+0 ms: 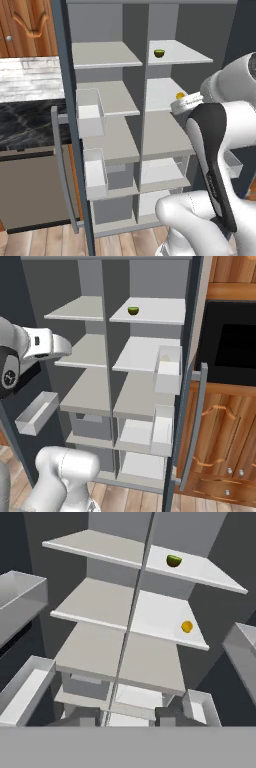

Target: Retrieve the kiwi and mango from the fridge and place them into the bowl on the dining table.

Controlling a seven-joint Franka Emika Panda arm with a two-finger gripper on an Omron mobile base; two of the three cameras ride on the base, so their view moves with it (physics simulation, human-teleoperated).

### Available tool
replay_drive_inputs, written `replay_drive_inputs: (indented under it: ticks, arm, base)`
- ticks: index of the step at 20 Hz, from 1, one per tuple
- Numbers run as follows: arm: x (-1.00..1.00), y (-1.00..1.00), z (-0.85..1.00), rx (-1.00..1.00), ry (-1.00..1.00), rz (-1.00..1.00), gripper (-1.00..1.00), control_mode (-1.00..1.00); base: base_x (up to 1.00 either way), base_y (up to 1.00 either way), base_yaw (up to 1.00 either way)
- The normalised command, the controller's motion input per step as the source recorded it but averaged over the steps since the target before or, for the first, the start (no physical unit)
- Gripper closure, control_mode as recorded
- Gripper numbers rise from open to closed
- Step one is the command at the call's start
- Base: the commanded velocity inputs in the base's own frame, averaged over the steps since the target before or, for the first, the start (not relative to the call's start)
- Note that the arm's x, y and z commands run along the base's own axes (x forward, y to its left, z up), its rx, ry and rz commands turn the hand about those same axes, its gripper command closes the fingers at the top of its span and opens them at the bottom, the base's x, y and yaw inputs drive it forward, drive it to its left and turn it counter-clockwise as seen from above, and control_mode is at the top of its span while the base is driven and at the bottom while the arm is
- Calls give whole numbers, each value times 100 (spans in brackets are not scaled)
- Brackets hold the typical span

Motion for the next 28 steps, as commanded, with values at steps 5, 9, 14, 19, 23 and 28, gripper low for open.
replay_drive_inputs:
  ticks: [5,9,14,19,23,28]
  arm:
    - [-41,0,-6,15,-8,0,-100,-100]
    - [-58,0,0,9,-15,0,-100,-100]
    - [-70,0,-8,3,-3,7,-100,-100]
    - [-53,-2,-13,2,-4,1,-100,-100]
    - [0,-30,0,11,2,0,-100,-100]
    - [0,-28,1,3,2,0,-100,-100]
  base:
    - [0,0,0]
    - [0,0,0]
    - [0,0,0]
    - [0,0,0]
    - [0,0,0]
    - [0,0,0]
